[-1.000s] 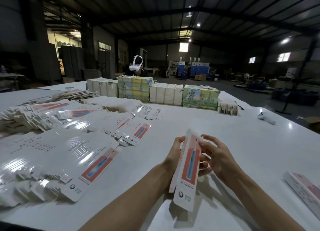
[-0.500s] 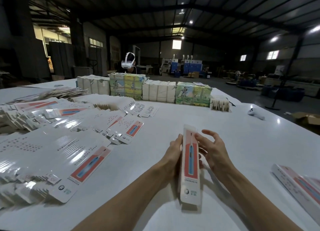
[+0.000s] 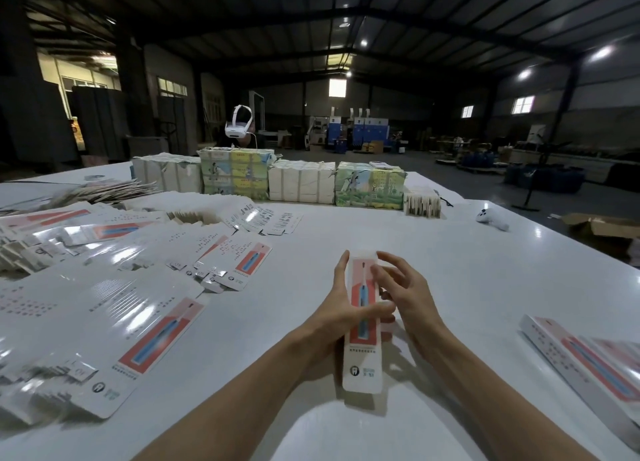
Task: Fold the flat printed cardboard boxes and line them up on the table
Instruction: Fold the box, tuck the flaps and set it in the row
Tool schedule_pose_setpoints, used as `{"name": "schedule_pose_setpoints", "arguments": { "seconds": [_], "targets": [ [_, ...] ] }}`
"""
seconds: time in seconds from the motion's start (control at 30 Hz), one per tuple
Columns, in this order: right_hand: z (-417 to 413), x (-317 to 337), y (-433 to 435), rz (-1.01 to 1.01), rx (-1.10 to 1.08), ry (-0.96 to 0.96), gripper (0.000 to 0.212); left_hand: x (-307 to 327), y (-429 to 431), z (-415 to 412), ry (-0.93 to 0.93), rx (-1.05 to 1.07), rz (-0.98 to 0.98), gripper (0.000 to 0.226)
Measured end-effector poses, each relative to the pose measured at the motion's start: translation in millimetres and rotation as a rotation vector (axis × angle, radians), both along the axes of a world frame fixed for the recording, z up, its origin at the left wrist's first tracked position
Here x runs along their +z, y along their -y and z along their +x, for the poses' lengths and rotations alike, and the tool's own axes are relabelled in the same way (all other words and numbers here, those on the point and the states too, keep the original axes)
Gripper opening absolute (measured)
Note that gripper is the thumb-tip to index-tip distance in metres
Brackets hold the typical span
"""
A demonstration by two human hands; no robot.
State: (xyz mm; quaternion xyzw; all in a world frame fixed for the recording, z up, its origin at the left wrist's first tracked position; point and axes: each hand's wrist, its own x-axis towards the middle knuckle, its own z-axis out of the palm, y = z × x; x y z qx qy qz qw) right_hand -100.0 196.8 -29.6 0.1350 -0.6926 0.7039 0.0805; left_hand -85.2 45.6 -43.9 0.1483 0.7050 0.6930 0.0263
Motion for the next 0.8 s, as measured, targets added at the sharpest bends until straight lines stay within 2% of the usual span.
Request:
{"name": "schedule_pose_setpoints", "arguments": {
  "seconds": [0.07,0.17,0.33,0.53,0.6,0.7,0.8],
  "targets": [
    [2,1,2,0.020,0.038,0.000,0.045,0,0,-3,0.003,0.014,0.029,0.125],
    [3,4,3,0.088,0.050,-0.035,0.051,1,2,-4,0.009,0.029,0.045,0.116],
    [5,3,3,0.106,0.079,-0.016,0.027,-1,4,-4,-0.024,0.049,-0.032,0.093],
    [-3,-1,1,0.188,0.088,0.026,0.017,-4,7,-4,0.057,0.011,-0.041,0.099],
    [-5,-3,0,0.141,0.087,0.039,0.025,-4,7,-3,0.057,0.012,-0.047,0.099],
    [-12,-4,-2,-0.092,0.046,0.099,0.028,-1,5,0,0.051,0.024,-0.059,0.100],
    [-19,-3,-8,-0.108,-0.052,0.084,0.020,-1,3,2,0.051,-0.011,-0.074,0.100]
  ]
}}
